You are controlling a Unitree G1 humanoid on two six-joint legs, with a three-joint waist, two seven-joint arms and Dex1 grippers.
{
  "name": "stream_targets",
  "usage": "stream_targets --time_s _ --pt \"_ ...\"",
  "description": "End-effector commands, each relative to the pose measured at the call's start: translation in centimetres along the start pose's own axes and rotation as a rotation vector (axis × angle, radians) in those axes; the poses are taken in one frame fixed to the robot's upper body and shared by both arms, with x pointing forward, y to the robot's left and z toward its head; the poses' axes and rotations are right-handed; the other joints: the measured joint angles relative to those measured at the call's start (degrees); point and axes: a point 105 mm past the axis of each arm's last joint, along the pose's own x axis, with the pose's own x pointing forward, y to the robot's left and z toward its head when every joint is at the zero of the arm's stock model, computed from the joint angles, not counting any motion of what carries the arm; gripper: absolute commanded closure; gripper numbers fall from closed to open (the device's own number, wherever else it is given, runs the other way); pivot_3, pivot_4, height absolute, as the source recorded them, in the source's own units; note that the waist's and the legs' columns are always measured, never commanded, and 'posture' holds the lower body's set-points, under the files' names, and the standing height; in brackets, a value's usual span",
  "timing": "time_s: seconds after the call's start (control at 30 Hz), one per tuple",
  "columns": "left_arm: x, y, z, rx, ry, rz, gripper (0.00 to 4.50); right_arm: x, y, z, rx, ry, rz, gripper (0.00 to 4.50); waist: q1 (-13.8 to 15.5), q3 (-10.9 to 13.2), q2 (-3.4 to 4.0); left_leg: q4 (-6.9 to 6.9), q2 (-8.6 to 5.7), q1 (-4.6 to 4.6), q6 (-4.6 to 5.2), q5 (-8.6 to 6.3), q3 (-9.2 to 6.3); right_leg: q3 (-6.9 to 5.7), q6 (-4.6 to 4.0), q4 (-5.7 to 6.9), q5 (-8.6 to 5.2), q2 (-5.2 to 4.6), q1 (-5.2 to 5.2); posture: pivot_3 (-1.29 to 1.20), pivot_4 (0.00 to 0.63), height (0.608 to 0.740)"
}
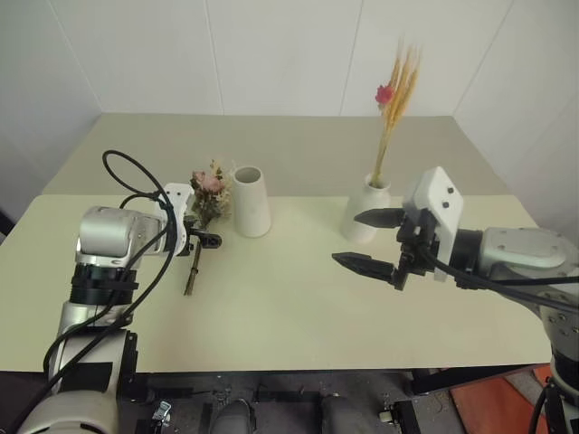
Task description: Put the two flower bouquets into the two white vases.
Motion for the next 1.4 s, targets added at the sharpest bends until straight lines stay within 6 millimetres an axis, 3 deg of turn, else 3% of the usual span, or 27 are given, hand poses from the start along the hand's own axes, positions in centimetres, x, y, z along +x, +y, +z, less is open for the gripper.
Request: stream_targets --time_s 0.03,0.07,0.17,0.53,0.67,0.77,0.9,1.0,1.1,1.23,1.4 --pt "0.0 1.0 1.4 -0.007 -0.042 0.043 0.0 -0.5 0.0 1.1 -0.049 -0.038 -0.038 0.03 0.03 0.0 0.0 0.0 -0.02 0.0 0.0 0.0 0.0 -0.01 0.0 0.0 0.0 -0.02 0.01 0.0 0.15 0.74" --pt "0.0 1.1 1.4 -0.01 -0.034 0.039 0.0 -0.6 0.0 1.1 -0.054 -0.035 -0.044 0.03 0.03 0.0 0.0 0.0 -0.03 0.01 0.0 0.0 0.0 -0.01 0.0 0.0 0.0 -0.03 0.03 0.0 0.15 0.74" --pt "0.3 0.6 1.6 0.001 -0.019 0.002 0.62 -0.8 -0.2 1.0 -0.06 -0.028 -0.069 0.0 0.08 0.0 0.0 0.0 -0.04 0.02 0.0 0.0 -0.01 -0.03 0.01 0.0 0.0 -0.03 0.04 0.0 0.15 0.74" --pt "2.2 0.2 2.7 0.023 -0.026 -0.033 4.34 -0.7 -0.4 0.3 -0.049 -0.028 -0.127 0.0 0.87 0.0 0.0 0.0 -0.05 -0.01 0.0 0.0 -0.02 -0.05 0.01 0.0 0.0 -0.02 0.04 0.0 0.15 0.74" --pt "2.0 0.7 4.2 0.016 -0.105 0.009 4.45 -0.8 -0.6 0.0 -0.051 -0.02 -0.151 0.0 1.13 0.0 -0.01 0.01 -0.06 -0.01 0.0 0.0 -0.02 -0.05 0.01 -0.02 0.0 -0.03 0.05 0.0 0.15 0.74" --pt "0.6 0.9 7.5 -0.011 -0.299 0.026 4.45 -0.8 -0.7 -0.1 -0.057 -0.021 -0.167 0.0 1.11 0.0 -0.01 0.01 -0.05 -0.04 0.0 0.0 -0.02 -0.05 0.01 -0.02 0.0 -0.03 0.03 0.0 0.15 0.74" --pt "-3.6 1.3 13.1 -0.052 -0.687 0.062 4.45 -0.9 -0.7 -0.3 -0.073 -0.022 -0.187 0.0 1.27 0.01 -0.03 0.02 -0.04 -0.07 0.0 0.0 -0.05 -0.08 0.01 -0.02 0.01 -0.06 0.02 0.0 0.15 0.74" --pt "-7.5 2.7 17.0 -0.289 -1.021 0.065 4.45 -0.8 -0.7 -0.3 -0.083 -0.037 -0.205 0.0 1.51 0.0 -0.06 0.03 -0.06 -0.1 0.0 0.0 -0.06 -0.1 0.02 -0.05 0.02 -0.1 0.03 0.0 0.15 0.74" --pt "-9.1 2.7 18.3 -0.501 -1.174 -0.142 4.45 -0.4 -0.5 -0.2 -0.071 -0.063 -0.205 0.0 1.27 -0.02 -0.07 0.04 -0.1 -0.1 -0.01 0.0 -0.04 -0.1 0.04 -0.07 0.04 -0.13 0.04 0.0 0.15 0.74" --pt "-11.0 0.2 19.3 -0.452 -1.348 -0.361 4.45 -0.2 -0.5 -0.2 -0.064 -0.09 -0.242 0.0 1.44 -0.04 -0.06 0.03 -0.11 0.02 -0.02 0.01 -0.04 -0.1 0.04 -0.04 0.04 -0.13 0.14 0.0 0.15 0.74" --pt "-11.5 -2.6 19.6 -0.435 -1.415 -0.616 4.45 -0.2 -0.2 -0.3 -0.053 -0.117 -0.274 0.0 1.44 -0.05 -0.09 0.07 -0.14 -0.06 -0.06 0.04 -0.09 -0.15 0.06 -0.09 0.04 -0.13 0.16 0.0 0.15 0.74"
